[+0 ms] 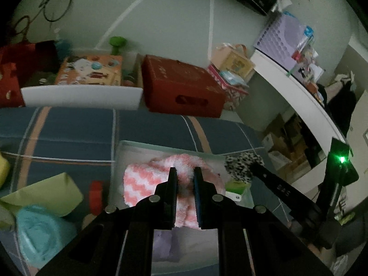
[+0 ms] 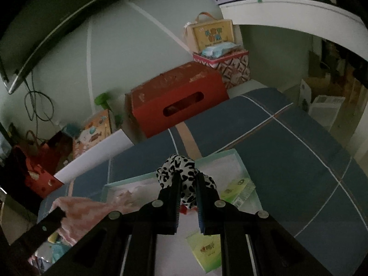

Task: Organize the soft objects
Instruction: 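Carry the towel and scrunchie over the white tray and release both, then withdraw both tools from the tray toward the remaining items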

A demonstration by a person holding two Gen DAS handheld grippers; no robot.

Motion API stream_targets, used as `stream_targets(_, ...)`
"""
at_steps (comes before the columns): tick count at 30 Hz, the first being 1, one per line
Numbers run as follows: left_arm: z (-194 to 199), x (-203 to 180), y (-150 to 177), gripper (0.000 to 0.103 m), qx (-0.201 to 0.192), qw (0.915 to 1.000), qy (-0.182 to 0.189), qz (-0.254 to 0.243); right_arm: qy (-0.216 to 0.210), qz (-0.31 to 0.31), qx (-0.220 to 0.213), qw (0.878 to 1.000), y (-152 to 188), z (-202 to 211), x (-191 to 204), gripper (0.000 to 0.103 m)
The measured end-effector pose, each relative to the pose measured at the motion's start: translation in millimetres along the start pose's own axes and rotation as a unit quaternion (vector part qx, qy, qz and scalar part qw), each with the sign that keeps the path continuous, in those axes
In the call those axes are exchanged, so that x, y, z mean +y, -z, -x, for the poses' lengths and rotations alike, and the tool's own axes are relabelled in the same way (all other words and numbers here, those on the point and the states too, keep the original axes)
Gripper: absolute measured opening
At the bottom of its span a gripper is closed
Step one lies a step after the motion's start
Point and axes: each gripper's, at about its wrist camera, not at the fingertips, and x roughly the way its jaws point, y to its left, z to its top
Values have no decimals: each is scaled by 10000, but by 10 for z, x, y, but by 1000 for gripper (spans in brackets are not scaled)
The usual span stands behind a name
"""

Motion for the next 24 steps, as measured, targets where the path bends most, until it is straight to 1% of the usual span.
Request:
stream_targets(5, -308, 68, 95, 13, 213, 9998, -5, 64, 49, -44, 183, 9998, 52, -190, -34, 13)
stream_targets(7, -432, 110, 134, 13, 381, 9992, -52, 113, 175, -31, 302, 9994, 86, -289, -43, 13)
stream_targets(10, -572, 153, 196, 13, 628, 9978, -138, 144, 206, -45, 433, 9988, 110, -379, -49, 13)
stream_targets(12, -644, 173, 241, 13, 816, 9964, -167, 164, 184, -28, 475, 9987, 117, -395, -37, 15)
stream_targets(13, -655, 172, 250, 13, 860, 9960, -175, 170, 189, 8, 480, 9987, 117, -394, -21, 17)
stream_targets(16, -623, 162, 255, 16, 916, 9955, -190, 147, 246, 65, 490, 9985, 116, -364, 0, 17)
stream_targets(17, -598, 158, 247, 24, 919, 9955, -202, 138, 230, 50, 507, 9984, 109, -351, 0, 17)
stream_targets(18, -567, 159, 228, 39, 910, 9955, -232, 151, 219, 40, 530, 9983, 104, -343, -1, 18)
stream_targets(19, -532, 172, 215, 49, 913, 9953, -276, 190, 212, 43, 552, 9982, 96, -325, 4, 20)
stream_targets(20, -510, 193, 196, 62, 921, 9950, -294, 239, 217, 49, 559, 9982, 88, -314, 13, 22)
stream_targets(21, -469, 215, 178, 63, 913, 9949, -282, 315, 234, 64, 560, 9981, 83, -290, 25, 26)
stream_targets(24, -354, 262, 123, 64, 861, 9951, -221, 441, 269, 164, 495, 9983, 60, -185, 85, 27)
